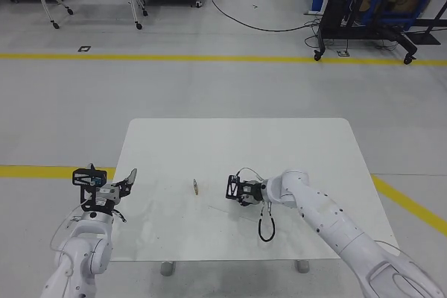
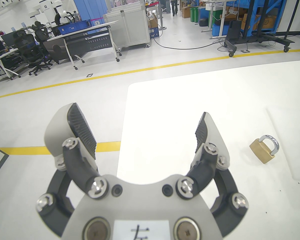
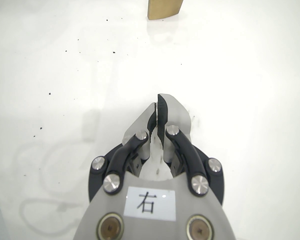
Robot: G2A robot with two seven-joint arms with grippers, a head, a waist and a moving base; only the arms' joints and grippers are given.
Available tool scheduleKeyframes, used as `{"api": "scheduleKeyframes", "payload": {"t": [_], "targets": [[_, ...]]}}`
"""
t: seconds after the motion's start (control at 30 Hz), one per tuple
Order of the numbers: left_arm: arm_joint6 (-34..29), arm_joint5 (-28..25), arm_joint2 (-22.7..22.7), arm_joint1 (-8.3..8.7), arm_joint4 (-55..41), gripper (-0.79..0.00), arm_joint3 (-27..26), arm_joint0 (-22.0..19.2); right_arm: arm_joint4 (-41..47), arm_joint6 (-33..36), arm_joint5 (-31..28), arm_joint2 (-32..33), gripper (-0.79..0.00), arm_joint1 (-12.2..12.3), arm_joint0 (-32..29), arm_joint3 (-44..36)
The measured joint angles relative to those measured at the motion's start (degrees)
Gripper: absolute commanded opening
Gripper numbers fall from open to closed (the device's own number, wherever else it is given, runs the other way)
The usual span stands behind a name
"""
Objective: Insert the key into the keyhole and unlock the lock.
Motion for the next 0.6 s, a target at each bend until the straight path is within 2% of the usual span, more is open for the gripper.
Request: {"api": "scheduleKeyframes", "payload": {"t": [0.17, 0.4, 0.6], "targets": [[0.00, 0.00, 0.00, 0.00, 0.00, 0.000, 0.00, 0.00, -0.92, -3.28, -0.06, 1.35, -0.785, 0.63, -0.89, -1.23], [0.00, 0.00, 0.00, 0.00, 0.00, 0.000, 0.00, 0.00, -2.59, -12.01, -0.09, 4.60, -0.785, 2.14, -3.88, -3.22], [0.00, 0.00, 0.00, 0.00, 0.00, 0.000, 0.00, 0.00, -2.54, -11.58, -0.12, 4.62, -0.785, 2.14, -3.87, -3.20]]}}
